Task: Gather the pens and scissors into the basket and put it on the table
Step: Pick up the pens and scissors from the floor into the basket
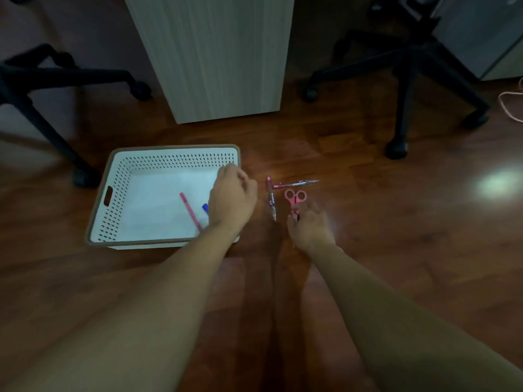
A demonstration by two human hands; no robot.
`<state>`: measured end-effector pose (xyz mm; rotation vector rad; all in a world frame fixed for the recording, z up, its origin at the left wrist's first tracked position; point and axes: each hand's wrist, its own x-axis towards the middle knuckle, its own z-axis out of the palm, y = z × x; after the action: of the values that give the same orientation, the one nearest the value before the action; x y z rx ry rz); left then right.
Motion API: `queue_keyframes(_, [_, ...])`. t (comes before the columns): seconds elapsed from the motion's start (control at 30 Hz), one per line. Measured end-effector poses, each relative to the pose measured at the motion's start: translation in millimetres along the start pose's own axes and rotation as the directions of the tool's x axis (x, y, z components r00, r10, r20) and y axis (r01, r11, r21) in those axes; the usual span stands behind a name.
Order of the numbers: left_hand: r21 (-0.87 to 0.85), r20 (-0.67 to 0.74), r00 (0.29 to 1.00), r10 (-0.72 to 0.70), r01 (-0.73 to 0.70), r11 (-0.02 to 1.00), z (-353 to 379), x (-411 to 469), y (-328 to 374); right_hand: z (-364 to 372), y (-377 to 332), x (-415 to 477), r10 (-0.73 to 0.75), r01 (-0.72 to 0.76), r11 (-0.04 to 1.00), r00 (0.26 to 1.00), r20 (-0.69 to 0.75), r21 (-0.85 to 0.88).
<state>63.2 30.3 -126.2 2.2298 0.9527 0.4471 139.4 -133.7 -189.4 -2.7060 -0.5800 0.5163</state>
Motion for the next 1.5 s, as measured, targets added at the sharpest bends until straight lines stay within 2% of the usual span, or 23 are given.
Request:
queue_keyframes(0.07, [-0.004, 0.109, 0.989, 0.105, -0.105, 0.994, 17, -4, 10, 4, 14, -7, -0.014, 0.019, 0.998, 0.995, 0.096, -0.056])
queue_keyframes(0.13, [0.045, 0.305, 0.94, 0.152, -0.174, 0.984, 37, -9, 12, 5, 21, -15, 0.022, -0.011, 0.997, 0.988, 0.151, -0.072])
queue_keyframes(0.23, [0.179, 0.572, 0.811, 0.119, -0.265, 0.947, 67, -20, 10, 6, 28, -21, 0.032, -0.016, 0.993, 0.99, 0.135, -0.115])
queue_keyframes(0.3, [0.272, 0.624, 0.78, 0.053, -0.28, 0.921, 81, -25, -1, 4, 32, -22, 0.044, -0.031, 0.992, 0.994, 0.103, -0.125])
queue_keyframes(0.4, [0.34, 0.597, 0.801, 0.026, -0.283, 0.897, 92, -30, -19, 1, 41, -26, 0.074, -0.063, 0.985, 0.995, 0.064, -0.158])
queue_keyframes(0.53, [0.364, 0.469, 0.881, 0.064, -0.259, 0.895, 96, -30, -28, 0, 54, -32, 0.129, -0.124, 0.977, 0.991, 0.021, -0.173])
queue_keyframes(0.67, [0.385, 0.377, 0.925, 0.048, -0.204, 0.9, 99, -32, -31, 3, 59, -33, 0.253, -0.253, 0.967, 0.967, -0.006, 0.004])
queue_keyframes(0.83, [0.334, 0.265, 0.956, -0.128, 0.034, 0.942, 104, -36, -31, 4, 58, -32, 0.356, -0.354, 0.929, 0.935, 0.005, 0.104])
queue_keyframes(0.97, [0.282, 0.319, 0.888, -0.331, 0.245, 0.928, 98, -29, -22, 3, 57, -30, 0.385, -0.394, 0.9, 0.919, 0.087, 0.183])
queue_keyframes(1.03, [0.272, 0.354, 0.849, -0.393, 0.309, 0.911, 94, -24, -15, 0, 53, -26, 0.372, -0.387, 0.901, 0.922, 0.11, 0.195])
queue_keyframes(1.1, [0.178, 0.408, 0.82, -0.402, 0.36, 0.916, 87, -18, -1, -4, 46, -21, 0.347, -0.364, 0.906, 0.931, 0.114, 0.215])
queue_keyframes(1.2, [-0.02, 0.422, 0.845, -0.328, 0.37, 0.929, 70, 1, 24, -16, 29, -8, 0.326, -0.337, 0.876, 0.941, 0.091, 0.344])
queue_keyframes(1.27, [-0.125, 0.348, 0.892, -0.289, 0.35, 0.928, 54, 14, 34, -26, 12, 4, 0.303, -0.312, 0.792, 0.947, 0.106, 0.525])
queue_keyframes(1.33, [-0.2, 0.244, 0.937, -0.251, 0.302, 0.932, 37, 25, 36, -31, -4, 15, 0.235, -0.232, 0.743, 0.969, 0.08, 0.628])
queue_keyframes(1.4, [-0.206, 0.147, 0.962, -0.23, 0.258, 0.944, 20, 30, 27, -40, -25, 21, 0.168, -0.152, 0.713, 0.985, 0.044, 0.685])
queue_keyframes(1.5, [-0.153, 0.047, 0.951, -0.305, 0.309, 0.939, -4, 32, -4, -47, -58, 25, 0.068, -0.068, 0.679, 0.997, 0.03, 0.731])
